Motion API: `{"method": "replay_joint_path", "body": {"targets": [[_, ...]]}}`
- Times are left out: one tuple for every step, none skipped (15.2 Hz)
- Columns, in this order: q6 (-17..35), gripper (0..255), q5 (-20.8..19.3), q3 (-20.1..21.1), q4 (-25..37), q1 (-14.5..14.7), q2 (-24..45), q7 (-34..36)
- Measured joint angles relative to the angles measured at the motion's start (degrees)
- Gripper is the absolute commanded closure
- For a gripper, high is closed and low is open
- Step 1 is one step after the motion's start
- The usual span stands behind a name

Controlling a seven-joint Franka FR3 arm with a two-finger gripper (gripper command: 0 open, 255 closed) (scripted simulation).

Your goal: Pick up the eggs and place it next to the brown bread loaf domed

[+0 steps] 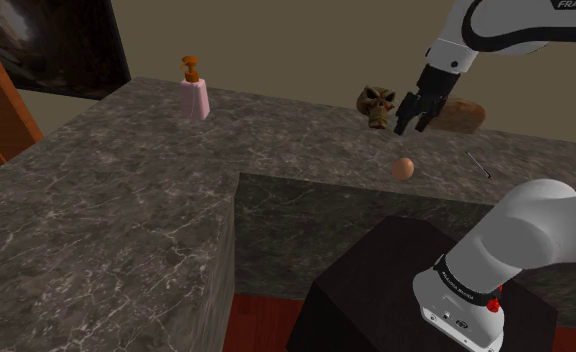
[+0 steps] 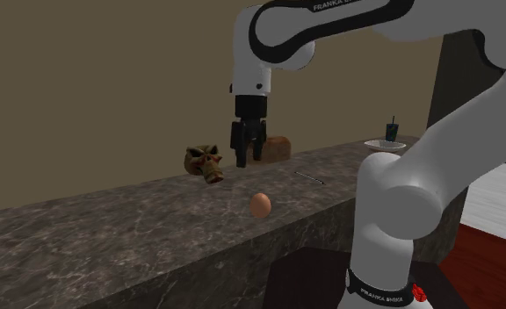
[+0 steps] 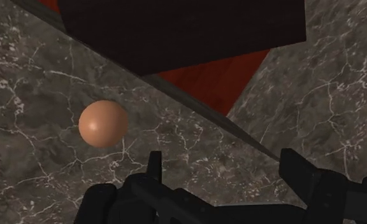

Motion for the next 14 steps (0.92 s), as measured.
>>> {"method": "replay_joint_path", "body": {"targets": [[1.61, 0, -0.1, -1.11, -1.54, -0.99, -0.6, 0.07], [3.38, 0, -0.19, -2.28, -3.0, -1.97, -0.92, 0.1], [5.39, 0, -0.29, -3.52, -4.4, -2.95, -0.92, 0.06], [7.31, 0, -0.66, -5.05, -6.07, -4.2, -1.26, -0.35], [9.28, 0, -0.75, -6.34, -7.39, -5.19, -1.19, -0.44], [11.14, 0, -0.58, -7.3, -8.54, -5.98, -1.09, -0.21], [12.63, 0, -0.7, -8.57, -9.84, -7.1, -1.45, -0.38], [14.83, 0, -0.98, -10.29, -11.22, -8.29, -1.04, -0.97], [17.28, 0, -0.81, -11.67, -12.0, -8.92, 0.09, -1.15], [19.65, 0, -0.85, -13.34, -12.92, -9.82, 1.05, -1.71], [22.23, 0, -0.91, -14.89, -14.79, -10.89, 1.3, -2.19], [24.7, 0, -0.77, -16.27, -16.39, -11.73, 1.71, -2.49], [26.76, 0, -0.54, -17.9, -17.19, -12.44, 2.55, -3.06], [27.98, 0, -0.52, -19.03, -17.41, -12.88, 3.29, -3.66]]}}
